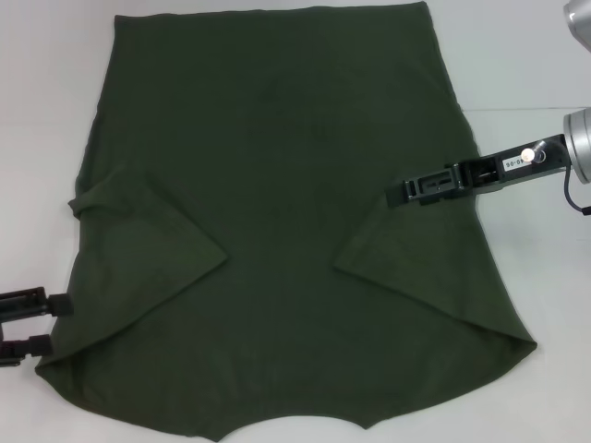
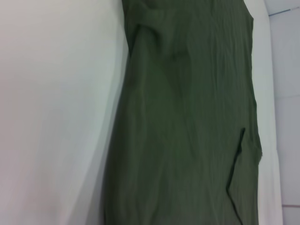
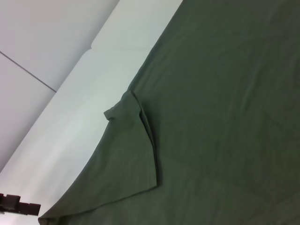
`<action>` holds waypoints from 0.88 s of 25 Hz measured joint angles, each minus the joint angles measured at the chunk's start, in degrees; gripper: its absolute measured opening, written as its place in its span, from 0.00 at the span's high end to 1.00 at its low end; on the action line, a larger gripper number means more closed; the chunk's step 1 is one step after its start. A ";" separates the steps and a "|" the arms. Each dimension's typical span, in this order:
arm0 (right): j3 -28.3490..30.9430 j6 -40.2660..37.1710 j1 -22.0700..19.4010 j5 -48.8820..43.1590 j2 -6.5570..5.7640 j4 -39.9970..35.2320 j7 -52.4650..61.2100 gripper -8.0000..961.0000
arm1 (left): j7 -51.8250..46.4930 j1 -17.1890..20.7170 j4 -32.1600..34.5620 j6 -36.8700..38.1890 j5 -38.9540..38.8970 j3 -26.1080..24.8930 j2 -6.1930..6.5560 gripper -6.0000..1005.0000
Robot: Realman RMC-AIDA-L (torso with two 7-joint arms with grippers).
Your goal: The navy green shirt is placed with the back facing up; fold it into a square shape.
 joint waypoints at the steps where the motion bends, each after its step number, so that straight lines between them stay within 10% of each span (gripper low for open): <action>1: 0.00 0.10 0.07 -0.03 0.00 0.11 -0.06 0.07 | -0.05 0.00 0.21 -0.03 0.11 -0.14 0.07 0.16; 22: 0.00 0.19 0.41 0.11 0.08 0.16 -0.16 0.07 | -2.54 0.03 2.45 -2.17 3.54 -1.25 1.46 0.16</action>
